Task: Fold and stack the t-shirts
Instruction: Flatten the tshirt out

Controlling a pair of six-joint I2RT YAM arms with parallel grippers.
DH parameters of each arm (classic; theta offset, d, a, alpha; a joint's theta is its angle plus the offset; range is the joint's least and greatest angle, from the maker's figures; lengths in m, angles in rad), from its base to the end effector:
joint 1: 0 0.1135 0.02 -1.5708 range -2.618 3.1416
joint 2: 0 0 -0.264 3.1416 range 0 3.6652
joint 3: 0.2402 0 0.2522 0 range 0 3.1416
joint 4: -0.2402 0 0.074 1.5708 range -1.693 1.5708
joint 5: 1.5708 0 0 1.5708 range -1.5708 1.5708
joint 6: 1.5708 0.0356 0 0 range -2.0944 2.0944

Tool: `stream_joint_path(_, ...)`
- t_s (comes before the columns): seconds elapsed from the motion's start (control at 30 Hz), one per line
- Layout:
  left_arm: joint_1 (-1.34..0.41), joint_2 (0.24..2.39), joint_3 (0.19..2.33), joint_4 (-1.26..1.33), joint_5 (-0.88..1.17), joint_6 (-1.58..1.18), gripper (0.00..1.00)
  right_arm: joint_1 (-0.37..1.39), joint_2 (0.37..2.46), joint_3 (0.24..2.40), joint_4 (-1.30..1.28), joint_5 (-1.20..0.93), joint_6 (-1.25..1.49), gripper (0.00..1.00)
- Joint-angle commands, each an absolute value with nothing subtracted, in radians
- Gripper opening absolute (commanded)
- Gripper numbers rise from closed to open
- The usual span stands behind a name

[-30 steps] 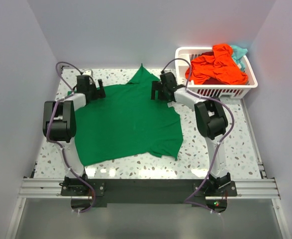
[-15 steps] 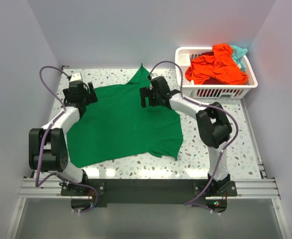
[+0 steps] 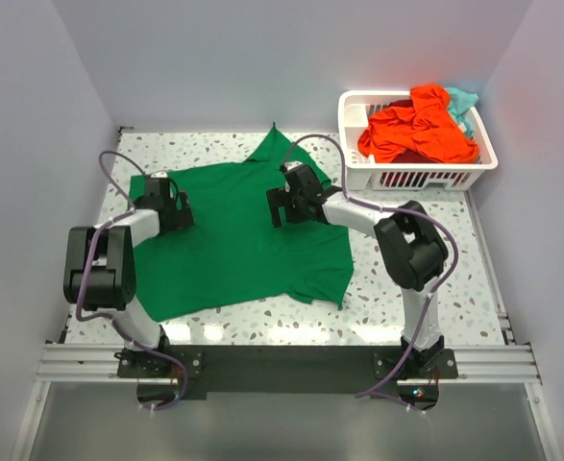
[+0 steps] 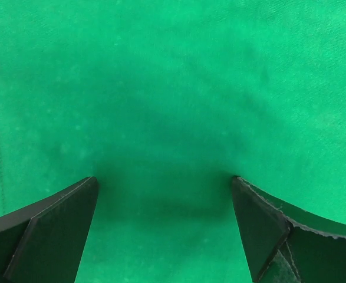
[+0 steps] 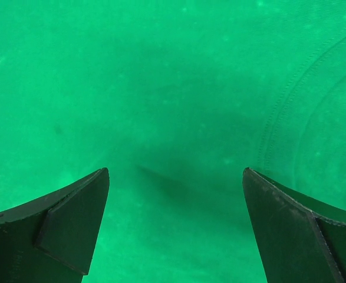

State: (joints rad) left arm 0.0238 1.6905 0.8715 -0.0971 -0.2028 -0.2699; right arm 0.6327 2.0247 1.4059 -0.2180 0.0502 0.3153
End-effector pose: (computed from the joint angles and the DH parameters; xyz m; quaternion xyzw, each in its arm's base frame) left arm 0.3287 0.0150 0.1513 -0.1700 0.9271 0.0559 0.3292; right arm 0.3587 0.2608 0.1762 -0.1386 0.9228 0.1429 0.3299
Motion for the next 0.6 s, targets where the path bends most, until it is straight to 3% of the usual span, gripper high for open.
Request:
stream_joint_path(0.0, 0.043, 1.759, 0.936, -0.113, -0.143, -0.242, 1.0, 0.629, 2.052, 1.462, -0.244, 0.1, 0.331, 0.99)
stream_joint_path(0.23, 0.051, 1.878, 1.014, -0.149, -0.112, -0.226, 1.0, 0.62, 2.126, 1.516, -0.287, 0.137, 0.35, 0.99)
stream_joint_path(0.57, 0.051, 1.959, 1.146, -0.172, -0.063, -0.215, 1.0, 0.52, 2.218, 1.607, -0.287, 0.023, 0.376, 0.99)
